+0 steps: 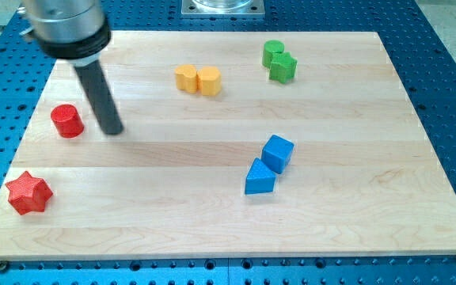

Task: Move the red circle to the top right of the red star

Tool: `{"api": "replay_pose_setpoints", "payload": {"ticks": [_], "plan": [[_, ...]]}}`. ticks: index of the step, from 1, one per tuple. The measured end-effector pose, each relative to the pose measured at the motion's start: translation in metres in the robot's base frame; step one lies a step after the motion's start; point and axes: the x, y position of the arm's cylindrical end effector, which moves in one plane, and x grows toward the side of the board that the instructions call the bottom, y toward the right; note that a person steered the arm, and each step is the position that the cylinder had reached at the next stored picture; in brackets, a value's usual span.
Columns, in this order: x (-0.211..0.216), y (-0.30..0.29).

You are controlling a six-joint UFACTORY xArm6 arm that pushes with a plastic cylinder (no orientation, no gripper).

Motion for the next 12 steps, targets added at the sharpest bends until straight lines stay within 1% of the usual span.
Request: {"api": "replay_pose_setpoints", "payload": {"ticks": [1, 2, 3, 4, 5, 6, 7, 8, 9, 10, 12], "plan": [[-0.039, -0.023], [-0.017, -0.068], [0.035, -0.064], [0.009, -0.046], [0.044, -0.042], [0.058, -0.062], [0.056, -0.059], [0.003, -0.051], [0.011, -0.093], [0.028, -0.116], [0.052, -0.108]]}}
